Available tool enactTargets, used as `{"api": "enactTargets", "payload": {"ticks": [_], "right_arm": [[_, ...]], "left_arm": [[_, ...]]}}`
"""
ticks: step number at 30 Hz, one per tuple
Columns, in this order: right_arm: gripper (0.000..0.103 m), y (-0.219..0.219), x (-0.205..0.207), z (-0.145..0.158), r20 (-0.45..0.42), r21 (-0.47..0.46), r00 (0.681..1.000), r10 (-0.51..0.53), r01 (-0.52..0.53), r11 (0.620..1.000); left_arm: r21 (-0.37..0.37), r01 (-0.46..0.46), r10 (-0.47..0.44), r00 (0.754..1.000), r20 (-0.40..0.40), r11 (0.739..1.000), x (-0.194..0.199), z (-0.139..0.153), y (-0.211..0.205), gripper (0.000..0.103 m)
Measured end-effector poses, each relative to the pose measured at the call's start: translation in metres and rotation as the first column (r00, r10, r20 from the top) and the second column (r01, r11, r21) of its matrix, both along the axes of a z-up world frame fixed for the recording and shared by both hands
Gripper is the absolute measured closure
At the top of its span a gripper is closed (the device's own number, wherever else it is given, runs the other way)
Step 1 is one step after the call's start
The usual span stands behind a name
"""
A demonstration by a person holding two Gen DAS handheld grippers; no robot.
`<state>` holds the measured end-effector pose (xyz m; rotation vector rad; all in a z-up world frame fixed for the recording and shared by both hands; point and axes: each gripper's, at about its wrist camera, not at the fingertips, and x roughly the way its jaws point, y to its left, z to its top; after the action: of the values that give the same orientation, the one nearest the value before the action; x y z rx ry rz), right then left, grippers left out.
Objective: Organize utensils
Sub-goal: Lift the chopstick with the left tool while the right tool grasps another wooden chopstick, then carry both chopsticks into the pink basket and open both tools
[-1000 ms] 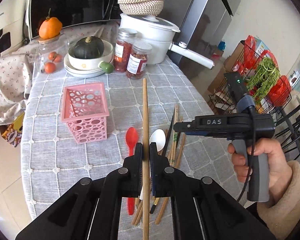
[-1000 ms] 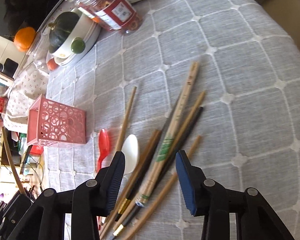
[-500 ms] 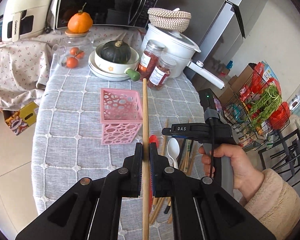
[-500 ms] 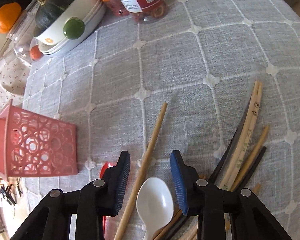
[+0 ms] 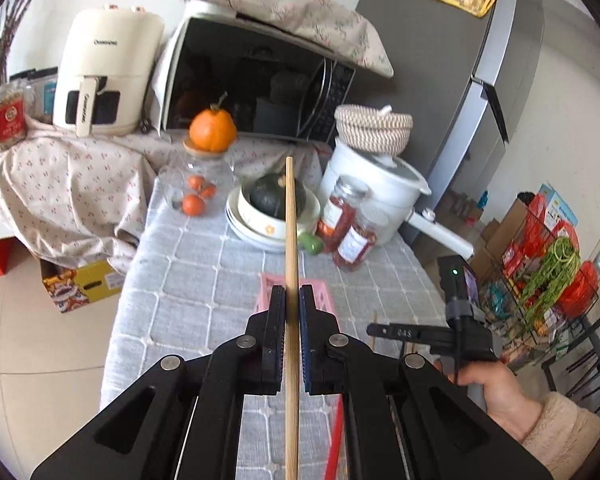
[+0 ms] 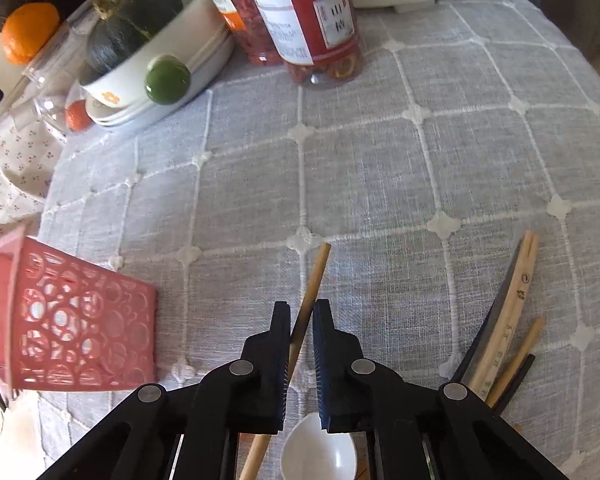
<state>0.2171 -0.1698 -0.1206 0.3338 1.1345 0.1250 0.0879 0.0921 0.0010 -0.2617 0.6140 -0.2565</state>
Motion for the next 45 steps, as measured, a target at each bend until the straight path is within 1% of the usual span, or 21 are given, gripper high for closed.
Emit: {"api": "enactTargets", "payload": {"ticks": [3,6,10,12,15,17,19,23,25,28,32,34,38,40,42,44,45], "right_arm": [[0.095,-0.001,-0.013,0.027,0.064,0.028,0.998,0.018,-0.02,0.999],[0.096,-0.001,-0.031,0.053,0.13,0.049,0.991,0.035,-0.042,0.998],[0.098,0.003,-0.057,0.089,0.228,0.059,0.972,0.06,-0.076,0.995],[0.098,0.004,-0.072,0.105,0.278,0.058,0.958,0.067,-0.086,0.995],[0.098,0.009,-0.083,0.131,0.357,0.033,0.931,0.08,-0.099,0.995],[0.098,0.008,-0.09,0.147,0.405,0.032,0.911,0.08,-0.102,0.994],[0.098,0.005,-0.099,0.159,0.443,0.045,0.893,0.076,-0.107,0.993],[0.098,0.003,-0.107,0.175,0.501,0.064,0.863,0.065,-0.111,0.992],[0.098,0.002,-0.108,0.179,0.515,0.063,0.855,0.062,-0.11,0.992],[0.098,-0.002,-0.108,0.181,0.522,0.065,0.851,0.055,-0.104,0.992],[0.098,-0.009,-0.103,0.176,0.509,0.078,0.86,0.038,-0.09,0.993],[0.098,-0.01,-0.101,0.174,0.505,0.081,0.862,0.033,-0.086,0.993],[0.098,-0.011,-0.103,0.176,0.521,0.086,0.853,0.022,-0.077,0.993],[0.098,-0.011,-0.104,0.179,0.53,0.092,0.848,0.017,-0.078,0.993],[0.098,-0.01,-0.105,0.182,0.536,0.095,0.844,0.017,-0.081,0.992],[0.098,-0.009,-0.108,0.186,0.55,0.096,0.835,0.016,-0.082,0.992],[0.098,-0.009,-0.11,0.188,0.56,0.093,0.828,0.016,-0.082,0.992]], "left_arm": [[-0.03,-0.038,0.04,0.997,0.064,0.999,-0.002,0.009,0.004,0.096],[-0.042,-0.067,0.072,0.989,0.129,0.997,-0.005,0.017,0.002,0.096],[-0.016,-0.135,0.135,0.965,0.226,0.991,-0.013,0.028,-0.005,0.096],[0.0,-0.152,0.146,0.952,0.269,0.988,-0.014,0.035,-0.01,0.096],[0.024,-0.176,0.158,0.929,0.336,0.984,-0.01,0.044,-0.019,0.096],[0.025,-0.183,0.162,0.919,0.358,0.983,-0.002,0.047,-0.026,0.096],[0.025,-0.185,0.163,0.913,0.374,0.982,0.007,0.047,-0.033,0.096],[0.062,-0.198,0.155,0.897,0.413,0.978,0.029,0.037,-0.047,0.096],[0.065,-0.203,0.16,0.899,0.407,0.977,0.043,0.028,-0.05,0.096],[0.059,-0.232,0.189,0.894,0.406,0.971,0.06,0.014,-0.05,0.096],[0.061,-0.254,0.211,0.894,0.395,0.965,0.079,-0.001,-0.048,0.096],[0.058,-0.244,0.205,0.904,0.374,0.968,0.085,-0.009,-0.049,0.096],[0.11,-0.225,0.173,0.919,0.354,0.968,0.087,-0.021,-0.053,0.095],[0.127,-0.21,0.162,0.936,0.313,0.969,0.09,-0.026,-0.052,0.095],[0.138,-0.19,0.148,0.952,0.269,0.972,0.09,-0.029,-0.049,0.089],[0.151,-0.181,0.145,0.963,0.225,0.972,0.088,-0.031,-0.045,0.073],[0.152,-0.183,0.15,0.967,0.206,0.971,0.085,-0.03,-0.042,0.07]]}}
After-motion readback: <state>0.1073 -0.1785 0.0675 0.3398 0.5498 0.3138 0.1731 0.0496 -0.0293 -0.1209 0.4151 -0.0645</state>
